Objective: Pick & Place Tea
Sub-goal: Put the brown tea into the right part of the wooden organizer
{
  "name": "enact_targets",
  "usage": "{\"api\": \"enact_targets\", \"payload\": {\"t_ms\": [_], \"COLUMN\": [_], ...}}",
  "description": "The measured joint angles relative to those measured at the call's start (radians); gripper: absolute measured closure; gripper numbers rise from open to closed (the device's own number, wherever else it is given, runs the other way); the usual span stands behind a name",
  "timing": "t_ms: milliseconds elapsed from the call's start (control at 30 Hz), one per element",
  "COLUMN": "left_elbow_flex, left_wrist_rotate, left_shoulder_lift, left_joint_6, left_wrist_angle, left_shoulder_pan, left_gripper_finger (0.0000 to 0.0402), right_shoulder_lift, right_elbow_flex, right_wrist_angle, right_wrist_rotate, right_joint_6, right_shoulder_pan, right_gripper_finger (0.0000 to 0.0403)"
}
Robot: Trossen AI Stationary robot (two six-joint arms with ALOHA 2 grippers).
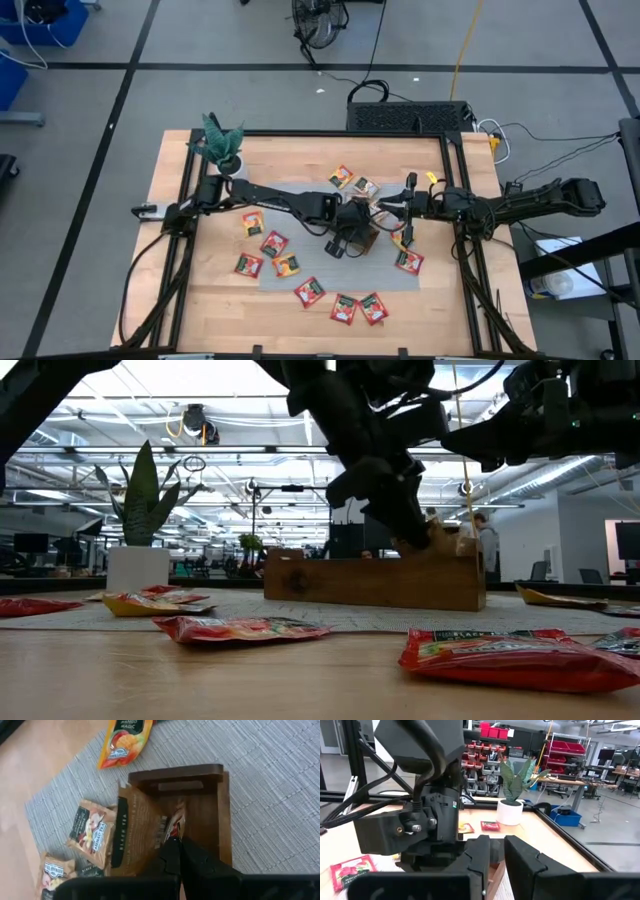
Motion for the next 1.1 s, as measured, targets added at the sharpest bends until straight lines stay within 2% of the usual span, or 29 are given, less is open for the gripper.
{"api": "enact_targets", "payload": {"t_ms": [400, 567, 800, 967, 1100], "left_elbow_flex": [0.0, 0.0, 0.0, 0.0, 0.0], "left_wrist_rotate": [-0.018, -0.084, -0.101, -0.113, -0.175], "left_shoulder_lift": [0.0, 0.0, 0.0, 0.0, 0.0], "left_joint_6": [-0.039, -0.114, -0.192, -0.173, -0.127], "left_wrist_angle": [0.085, 0.117, 0.11, 0.107, 0.108], "left_shoulder_pan": [-0.002, -0.002, 0.002, 0.001, -0.004], "left_gripper_finger": [0.0389, 0.0384, 0.0321, 0.0272, 0.025], "right_shoulder_lift": [0.0, 0.0, 0.0, 0.0, 0.0], "right_elbow_flex": [0.0, 0.0, 0.0, 0.0, 0.0], "right_wrist_angle": [-0.011, -0.03, -0.031, -0.03, -0.031], "right_wrist_rotate": [0.0, 0.0, 0.0, 0.0, 0.0], "right_joint_6": [0.0, 0.001, 0.0, 0.001, 0.001], "right_shoulder_pan": [0.0, 0.0, 0.0, 0.0, 0.0], "right_gripper_finger": [0.0358, 0.0358, 0.0358, 0.0358, 0.0358]}}
